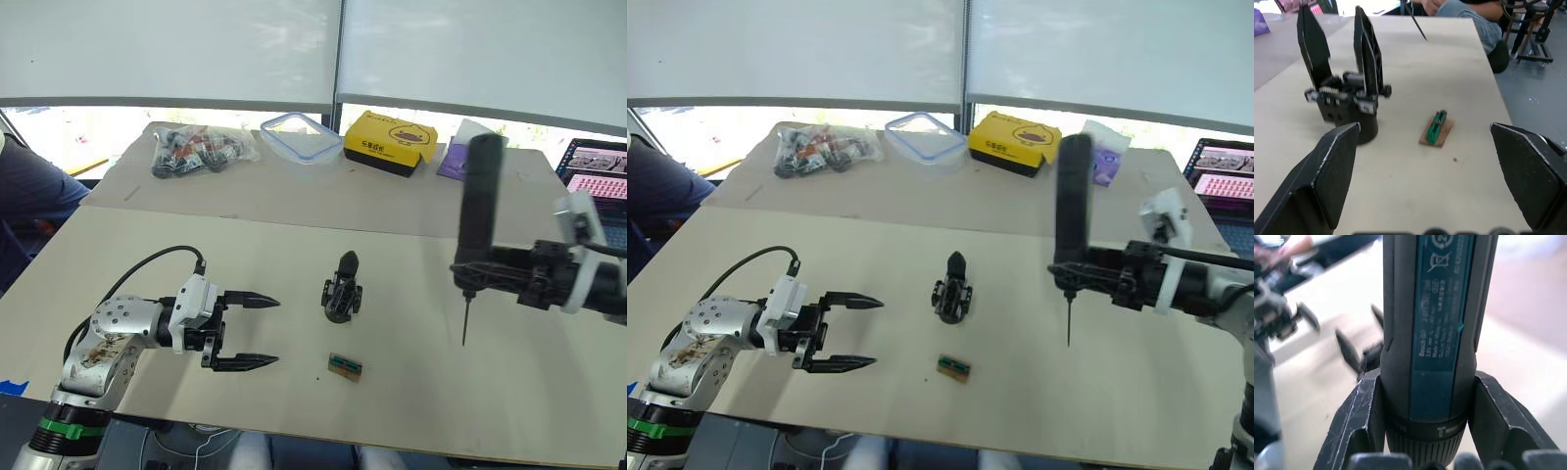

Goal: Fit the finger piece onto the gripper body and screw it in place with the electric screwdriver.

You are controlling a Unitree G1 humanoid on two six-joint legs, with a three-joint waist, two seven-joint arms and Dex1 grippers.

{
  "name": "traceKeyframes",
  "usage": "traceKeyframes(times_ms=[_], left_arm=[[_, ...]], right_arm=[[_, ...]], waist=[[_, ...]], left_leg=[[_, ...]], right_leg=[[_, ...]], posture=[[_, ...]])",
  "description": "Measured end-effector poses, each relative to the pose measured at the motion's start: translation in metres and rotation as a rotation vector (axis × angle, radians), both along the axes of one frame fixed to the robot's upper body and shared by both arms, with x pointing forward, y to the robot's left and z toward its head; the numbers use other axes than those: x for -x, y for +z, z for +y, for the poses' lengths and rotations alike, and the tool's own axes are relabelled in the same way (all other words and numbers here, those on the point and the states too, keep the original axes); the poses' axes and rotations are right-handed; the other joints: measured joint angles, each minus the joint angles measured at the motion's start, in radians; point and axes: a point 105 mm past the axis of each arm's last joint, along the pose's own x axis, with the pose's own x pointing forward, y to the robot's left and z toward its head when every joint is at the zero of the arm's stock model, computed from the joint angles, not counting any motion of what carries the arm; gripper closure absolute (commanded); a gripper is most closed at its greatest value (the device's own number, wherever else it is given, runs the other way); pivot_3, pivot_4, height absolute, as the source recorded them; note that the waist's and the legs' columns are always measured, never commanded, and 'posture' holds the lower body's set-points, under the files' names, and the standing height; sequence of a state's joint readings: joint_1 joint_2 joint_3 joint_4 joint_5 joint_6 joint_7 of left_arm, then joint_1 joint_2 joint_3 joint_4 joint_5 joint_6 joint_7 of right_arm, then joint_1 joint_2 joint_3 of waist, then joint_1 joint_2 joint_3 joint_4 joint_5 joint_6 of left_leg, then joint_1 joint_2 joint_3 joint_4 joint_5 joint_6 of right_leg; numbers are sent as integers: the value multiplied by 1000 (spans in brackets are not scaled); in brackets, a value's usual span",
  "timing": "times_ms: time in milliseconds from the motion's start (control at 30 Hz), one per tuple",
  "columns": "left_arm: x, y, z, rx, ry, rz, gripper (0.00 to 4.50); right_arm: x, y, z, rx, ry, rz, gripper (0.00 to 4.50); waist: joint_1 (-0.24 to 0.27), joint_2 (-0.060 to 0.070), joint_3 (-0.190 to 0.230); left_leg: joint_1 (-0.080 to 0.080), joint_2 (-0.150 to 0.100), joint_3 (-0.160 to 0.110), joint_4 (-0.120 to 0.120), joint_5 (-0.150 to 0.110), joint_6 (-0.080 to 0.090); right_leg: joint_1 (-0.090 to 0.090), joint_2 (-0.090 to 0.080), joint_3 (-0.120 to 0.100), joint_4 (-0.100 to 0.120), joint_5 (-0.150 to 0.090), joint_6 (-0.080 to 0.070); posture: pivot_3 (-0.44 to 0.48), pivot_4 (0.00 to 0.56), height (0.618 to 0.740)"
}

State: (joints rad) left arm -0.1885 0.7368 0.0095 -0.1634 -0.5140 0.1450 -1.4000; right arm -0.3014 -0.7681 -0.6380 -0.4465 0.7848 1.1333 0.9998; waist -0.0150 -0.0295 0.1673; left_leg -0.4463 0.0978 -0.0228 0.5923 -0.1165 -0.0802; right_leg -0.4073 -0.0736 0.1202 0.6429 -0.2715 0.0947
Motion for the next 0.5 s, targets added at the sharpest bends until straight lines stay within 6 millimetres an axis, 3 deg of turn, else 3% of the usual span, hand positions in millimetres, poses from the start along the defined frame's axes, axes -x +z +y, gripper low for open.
traceKeyframes(times_ms=[133,267,500], left_arm=[[2,-9,-7,-24,-30,3,0],[4,-30,-14,-51,-20,15,0],[5,-55,-31,-66,-3,72,0]], right_arm=[[26,11,32,-89,97,-264,2572],[55,-8,73,-101,267,-356,2572],[63,-21,102,-109,399,-510,2572]], waist=[[-1,2,0],[-8,2,0],[-19,1,-1]], left_leg=[[0,0,0,-1,0,0],[1,0,0,0,0,0],[2,0,0,3,1,-1]], right_leg=[[0,0,0,1,0,0],[1,0,0,1,-1,-1],[3,0,1,1,-3,-7]], posture=[[0,150,740],[0,150,740],[0,150,740]])
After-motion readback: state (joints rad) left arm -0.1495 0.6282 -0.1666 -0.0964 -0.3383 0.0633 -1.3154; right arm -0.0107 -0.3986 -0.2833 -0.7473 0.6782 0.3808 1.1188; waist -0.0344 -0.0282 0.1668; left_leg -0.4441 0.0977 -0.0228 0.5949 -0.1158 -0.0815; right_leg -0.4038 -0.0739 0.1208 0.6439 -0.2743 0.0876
